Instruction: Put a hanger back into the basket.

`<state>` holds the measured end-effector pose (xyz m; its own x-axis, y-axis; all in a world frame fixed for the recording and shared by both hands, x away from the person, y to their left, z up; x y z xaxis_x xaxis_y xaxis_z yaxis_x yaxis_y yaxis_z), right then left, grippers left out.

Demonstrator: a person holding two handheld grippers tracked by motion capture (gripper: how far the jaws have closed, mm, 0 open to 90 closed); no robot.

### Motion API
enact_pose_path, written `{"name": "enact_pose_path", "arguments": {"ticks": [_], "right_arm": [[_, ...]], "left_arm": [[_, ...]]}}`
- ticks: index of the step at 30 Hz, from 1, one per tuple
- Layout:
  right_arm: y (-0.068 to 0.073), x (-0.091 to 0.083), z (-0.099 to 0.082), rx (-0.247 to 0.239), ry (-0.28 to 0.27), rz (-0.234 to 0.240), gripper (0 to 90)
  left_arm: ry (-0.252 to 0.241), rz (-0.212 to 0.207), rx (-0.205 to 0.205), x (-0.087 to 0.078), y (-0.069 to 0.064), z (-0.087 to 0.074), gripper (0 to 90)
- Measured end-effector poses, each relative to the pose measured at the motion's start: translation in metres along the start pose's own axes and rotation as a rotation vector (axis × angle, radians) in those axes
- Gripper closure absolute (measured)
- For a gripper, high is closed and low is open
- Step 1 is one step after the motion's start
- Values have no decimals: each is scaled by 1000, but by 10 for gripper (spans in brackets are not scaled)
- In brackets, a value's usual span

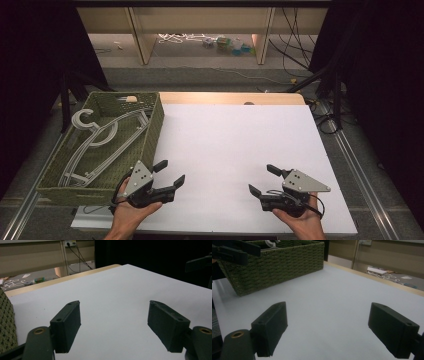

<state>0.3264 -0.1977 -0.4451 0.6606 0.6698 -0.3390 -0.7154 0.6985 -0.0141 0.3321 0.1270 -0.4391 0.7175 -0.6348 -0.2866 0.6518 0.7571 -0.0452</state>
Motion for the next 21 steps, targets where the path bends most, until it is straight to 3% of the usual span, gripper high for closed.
{"name": "enact_pose_path", "arguments": {"ticks": [4,6,10,13,14,21], "right_arm": [[0,-1,-1,1,36,0,164],[-2,1,0,-6,-3,-8,165],[-3,0,1,9,-14,-18,164],[-3,-2,0,9,14,-14,164],[-2,0,1,11,-9,-12,164],[-3,1,2,6,-30,-16,164]], "left_arm": [[-15,0,-9,0,1,0,254],[-10,7,-7,-1,1,0,252],[-23,7,-8,-2,2,1,244],[-31,12,-16,-3,2,2,240],[-33,11,-14,-3,3,2,239],[-45,11,-14,-4,2,3,224]]}}
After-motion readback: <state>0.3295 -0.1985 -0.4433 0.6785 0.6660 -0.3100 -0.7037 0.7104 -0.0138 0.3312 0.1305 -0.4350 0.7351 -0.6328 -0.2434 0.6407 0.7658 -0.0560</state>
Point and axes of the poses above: each handheld gripper's, and its own axes: x roughly forward along the jaws, z roughly out of its top, y roughly to its left, the point moved 5 cm from there along x, roughly forward along the jaws, and after that the axes turned 1 degree about y, right-handed, at the moved point
